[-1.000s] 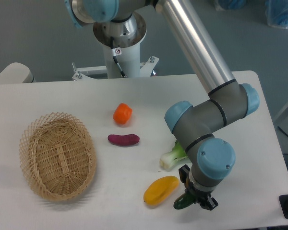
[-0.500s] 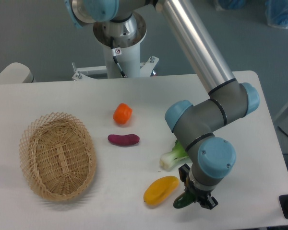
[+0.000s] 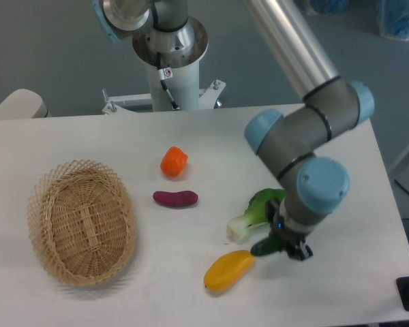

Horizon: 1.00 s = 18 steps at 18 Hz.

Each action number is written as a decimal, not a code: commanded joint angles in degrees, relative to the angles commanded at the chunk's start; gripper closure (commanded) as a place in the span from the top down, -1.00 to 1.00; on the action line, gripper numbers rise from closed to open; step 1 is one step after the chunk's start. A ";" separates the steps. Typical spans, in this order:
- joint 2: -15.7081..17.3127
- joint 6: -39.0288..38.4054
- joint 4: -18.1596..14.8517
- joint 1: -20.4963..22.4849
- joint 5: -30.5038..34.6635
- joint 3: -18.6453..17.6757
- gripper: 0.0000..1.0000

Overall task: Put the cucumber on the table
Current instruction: 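Lift the cucumber up over the bok choy toward the carrot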

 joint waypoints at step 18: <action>10.82 25.87 3.07 2.21 5.09 -22.77 -0.74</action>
